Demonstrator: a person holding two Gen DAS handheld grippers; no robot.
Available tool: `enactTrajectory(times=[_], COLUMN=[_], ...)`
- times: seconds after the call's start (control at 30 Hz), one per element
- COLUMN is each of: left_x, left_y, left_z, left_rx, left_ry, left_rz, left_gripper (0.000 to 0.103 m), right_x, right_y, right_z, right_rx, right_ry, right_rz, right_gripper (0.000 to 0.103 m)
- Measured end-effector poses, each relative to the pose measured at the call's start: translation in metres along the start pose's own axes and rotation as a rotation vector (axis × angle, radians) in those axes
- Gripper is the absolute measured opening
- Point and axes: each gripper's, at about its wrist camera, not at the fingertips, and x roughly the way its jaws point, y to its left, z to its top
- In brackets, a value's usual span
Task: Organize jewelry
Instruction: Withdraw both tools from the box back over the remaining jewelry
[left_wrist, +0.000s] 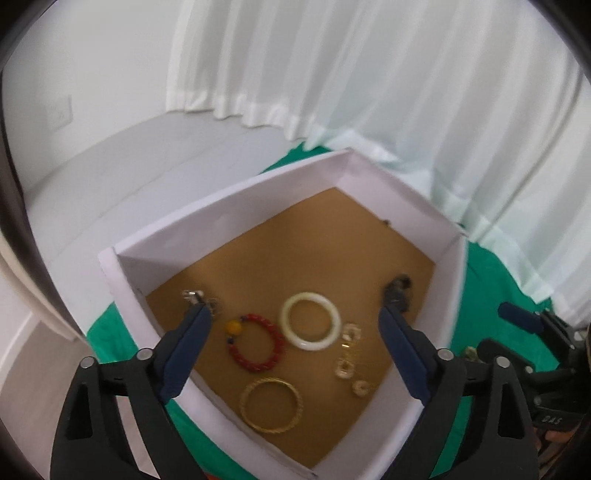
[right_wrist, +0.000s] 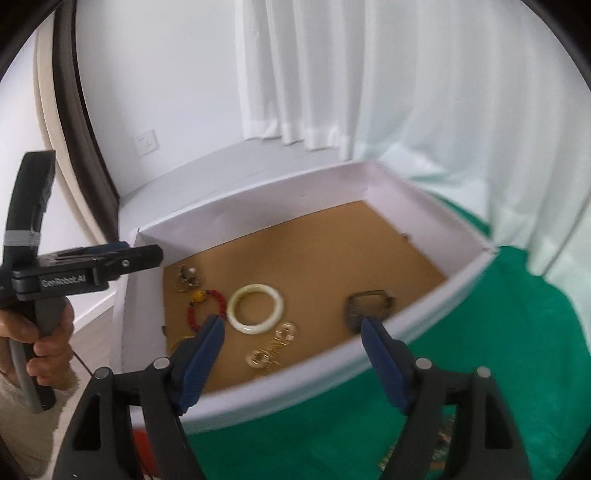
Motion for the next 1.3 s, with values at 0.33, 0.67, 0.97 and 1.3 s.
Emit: enactTrajectory(times=[0.33, 0.67, 0.97, 1.3], left_x=[-0.039, -0.042, -0.037, -0.027], left_y=[-0.099, -0.178, -0.212, -0.205], left_z=[-0.046, -0.104, -0.145, -0.150], left_rx=[0.185, 0.389, 0.512, 0.489], left_ry=[-0.004, 0.085, 0.169, 0.196], left_rz=[-0.176, -0.295, -0.321, -0.289], left_gripper=[0.097, 0.097, 0.097, 0.097], right_x=[-0.064, -0.113, -0.136, -0.131], right_y=[-0.036, -0.096, -0.126, -0.110], right_z=[-0.107, -0.221, -0.257, -0.255], right_rx=[0.066, 0.345, 0.464, 0.418], right_ry=[0.028, 0.087, 0.077, 0.079], right_rz=[-0.213, -0.358, -0.454, -0.427], right_gripper=[0.078, 0.078, 0.078, 0.078])
